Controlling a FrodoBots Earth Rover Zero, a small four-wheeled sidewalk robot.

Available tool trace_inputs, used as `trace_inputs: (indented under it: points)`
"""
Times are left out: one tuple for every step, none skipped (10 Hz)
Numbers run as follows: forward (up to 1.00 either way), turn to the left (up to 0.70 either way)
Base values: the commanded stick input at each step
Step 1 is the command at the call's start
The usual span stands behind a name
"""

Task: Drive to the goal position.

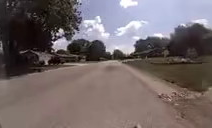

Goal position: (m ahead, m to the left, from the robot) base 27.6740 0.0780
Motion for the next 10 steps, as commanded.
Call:
trace_inputs:
  points:
    - [0.70,-0.35]
    - [0.70,-0.31]
    - [0.70,-0.02]
    - [0.70,0.00]
    - [0.70,0.00]
    - [0.70,0.00]
    - [0.70,0.00]
    - [0.70,0.00]
    - [0.70,0.00]
    - [0.70,0.00]
